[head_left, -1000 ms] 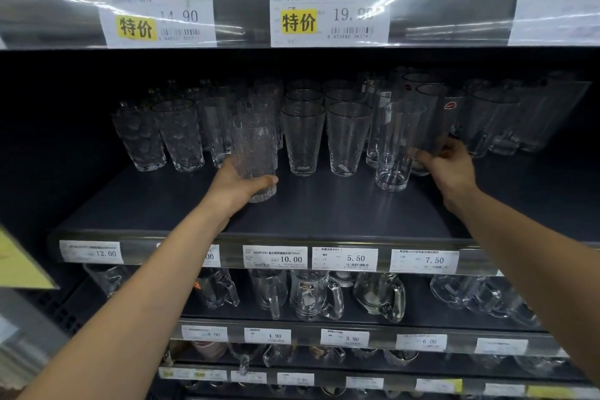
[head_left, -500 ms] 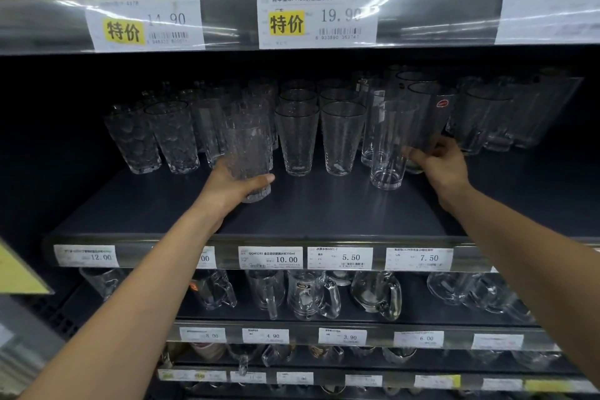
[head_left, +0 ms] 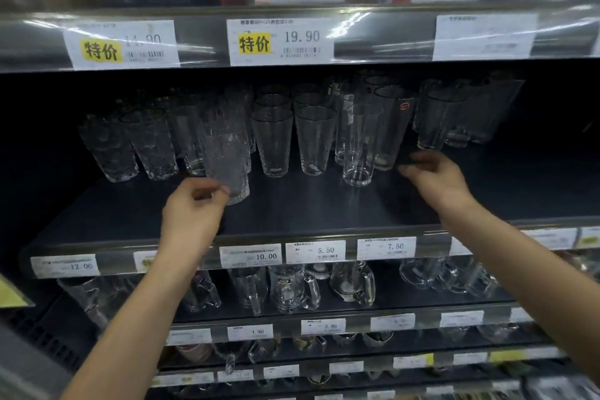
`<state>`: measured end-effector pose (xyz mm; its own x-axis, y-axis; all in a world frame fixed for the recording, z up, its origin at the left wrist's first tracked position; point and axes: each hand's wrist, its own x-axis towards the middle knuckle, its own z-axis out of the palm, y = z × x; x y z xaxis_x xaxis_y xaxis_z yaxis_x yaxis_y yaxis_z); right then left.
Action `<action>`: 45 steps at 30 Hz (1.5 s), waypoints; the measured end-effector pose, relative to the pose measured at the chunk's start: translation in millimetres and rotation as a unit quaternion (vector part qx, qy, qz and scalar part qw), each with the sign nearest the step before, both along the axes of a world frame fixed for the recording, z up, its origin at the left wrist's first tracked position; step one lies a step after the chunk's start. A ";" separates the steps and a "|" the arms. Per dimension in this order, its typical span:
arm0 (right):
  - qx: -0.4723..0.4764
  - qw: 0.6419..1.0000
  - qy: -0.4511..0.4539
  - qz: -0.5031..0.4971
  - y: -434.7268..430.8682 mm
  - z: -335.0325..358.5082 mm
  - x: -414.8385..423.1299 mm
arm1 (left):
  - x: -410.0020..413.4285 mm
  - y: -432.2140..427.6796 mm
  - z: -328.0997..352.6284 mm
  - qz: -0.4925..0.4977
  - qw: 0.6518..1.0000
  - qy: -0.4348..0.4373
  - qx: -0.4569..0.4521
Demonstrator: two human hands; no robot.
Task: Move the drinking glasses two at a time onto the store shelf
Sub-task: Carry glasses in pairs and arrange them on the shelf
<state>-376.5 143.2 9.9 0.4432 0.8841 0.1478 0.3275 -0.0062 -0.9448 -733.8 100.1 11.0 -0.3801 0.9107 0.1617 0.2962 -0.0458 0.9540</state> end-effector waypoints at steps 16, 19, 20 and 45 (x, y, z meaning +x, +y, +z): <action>0.013 0.998 -0.018 -0.060 -219.3 3.1 106.3 | 211.3 -82.0 22.1 -0.309 0.945 -0.090 -0.057; 0.017 0.997 -0.023 -0.075 -228.9 7.3 142.5 | 255.8 -81.8 26.2 -0.334 0.937 -0.086 -0.056; 0.018 0.997 -0.025 -0.077 -229.0 8.8 154.6 | 270.8 -80.9 27.3 -0.338 0.936 -0.086 -0.056; -0.050 0.987 -0.003 0.154 23.0 35.8 422.2 | 579.2 73.5 15.8 -0.103 0.992 -0.058 -0.054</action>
